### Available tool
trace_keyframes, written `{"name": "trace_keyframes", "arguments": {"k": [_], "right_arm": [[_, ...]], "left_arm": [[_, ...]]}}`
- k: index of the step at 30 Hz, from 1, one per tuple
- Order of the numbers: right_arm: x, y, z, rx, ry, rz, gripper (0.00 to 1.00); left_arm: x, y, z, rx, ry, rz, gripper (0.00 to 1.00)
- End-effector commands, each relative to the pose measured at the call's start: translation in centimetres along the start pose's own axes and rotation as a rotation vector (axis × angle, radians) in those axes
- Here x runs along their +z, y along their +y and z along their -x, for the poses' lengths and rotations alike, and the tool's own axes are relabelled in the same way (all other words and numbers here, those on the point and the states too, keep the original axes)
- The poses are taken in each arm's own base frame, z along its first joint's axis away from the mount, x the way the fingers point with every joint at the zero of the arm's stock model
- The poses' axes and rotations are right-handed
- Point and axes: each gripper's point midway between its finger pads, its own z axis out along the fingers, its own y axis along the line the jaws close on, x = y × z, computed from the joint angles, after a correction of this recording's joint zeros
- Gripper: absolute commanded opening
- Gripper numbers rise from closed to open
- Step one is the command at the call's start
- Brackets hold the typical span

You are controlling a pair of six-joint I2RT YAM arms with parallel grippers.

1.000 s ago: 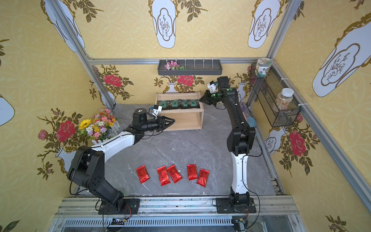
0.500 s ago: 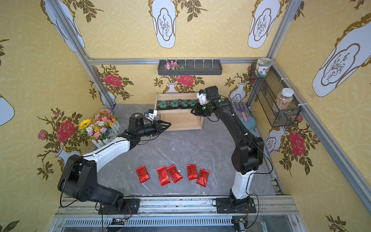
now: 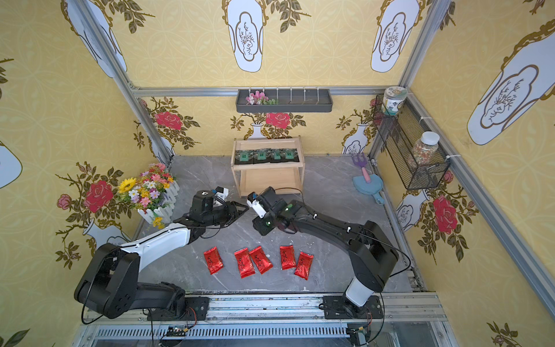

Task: Place the tea bags on the shelf by color
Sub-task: Move the tea bag to the center of the board.

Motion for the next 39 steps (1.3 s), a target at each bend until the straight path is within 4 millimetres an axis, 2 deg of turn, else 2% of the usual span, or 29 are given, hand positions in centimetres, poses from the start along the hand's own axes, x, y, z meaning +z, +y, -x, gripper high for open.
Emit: {"name": "trace_keyframes", "arguments": {"k": [1, 8, 16, 20, 24, 39], "right_arm": [[1.4, 2.2, 0.3, -0.100, -0.032, 0.006, 0.50], [4.0, 7.3, -3.6, -0.259, 0.072, 0.074, 0.60], [5.0, 9.6, -7.1, -0.363, 0.154, 0.081, 0.79], [5.4, 9.7, -8.5, -0.391, 0.196, 0.058, 0.83], [5.7, 9.4, -9.0, -0.395, 0.210, 0.040, 0.87], [7.6, 6.6, -6.3, -0.312, 0.189, -0.003, 0.88]], "left_arm": [[0.2, 0.7, -0.3, -0.017, -0.007, 0.002, 0.48], [0.5, 2.6, -1.3, -0.053, 0.012, 0.049, 0.48], [0.2, 4.0, -1.3, -0.089, 0.006, 0.079, 0.48], [0.1, 4.2, -1.1, -0.100, 0.003, 0.079, 0.49], [0.2, 4.5, -1.0, -0.112, 0.005, 0.075, 0.49], [-0.4, 5.4, -1.4, -0.159, -0.007, 0.038, 0.49]]}}
